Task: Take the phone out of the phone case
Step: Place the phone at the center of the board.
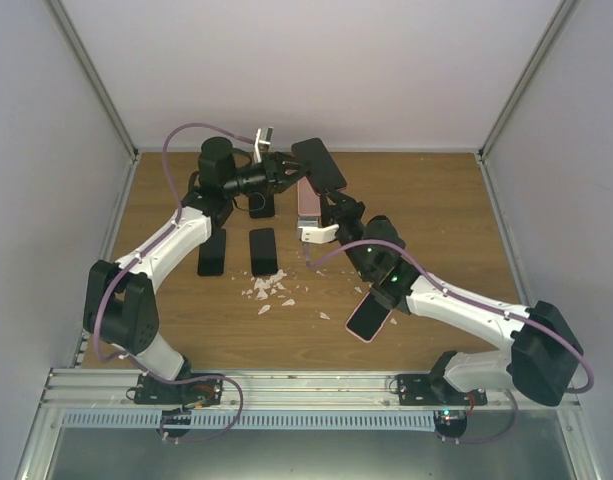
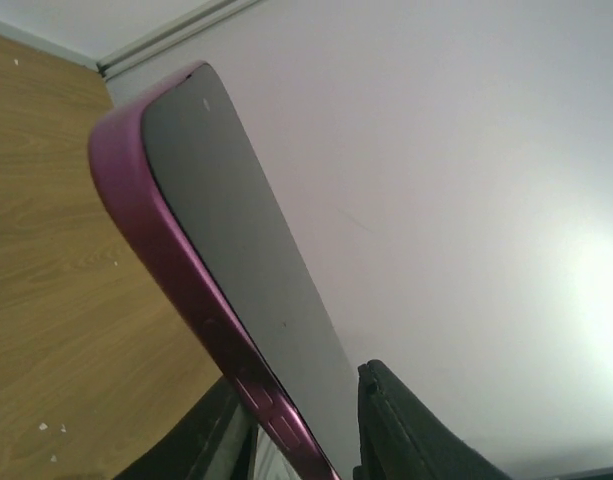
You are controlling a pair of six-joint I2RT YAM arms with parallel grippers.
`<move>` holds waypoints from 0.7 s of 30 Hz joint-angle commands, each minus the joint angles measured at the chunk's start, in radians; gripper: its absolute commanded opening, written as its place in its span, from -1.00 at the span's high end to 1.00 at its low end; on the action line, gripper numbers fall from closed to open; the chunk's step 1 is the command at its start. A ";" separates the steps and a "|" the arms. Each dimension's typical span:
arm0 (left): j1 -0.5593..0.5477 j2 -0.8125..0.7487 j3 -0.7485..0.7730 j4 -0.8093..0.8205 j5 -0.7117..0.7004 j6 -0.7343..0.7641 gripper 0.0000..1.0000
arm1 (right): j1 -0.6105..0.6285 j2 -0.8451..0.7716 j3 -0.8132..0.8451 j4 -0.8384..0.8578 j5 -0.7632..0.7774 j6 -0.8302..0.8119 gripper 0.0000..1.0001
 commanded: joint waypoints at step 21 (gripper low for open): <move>0.026 0.033 -0.011 0.060 -0.022 -0.025 1.00 | -0.011 -0.039 -0.009 -0.017 0.020 0.113 -0.40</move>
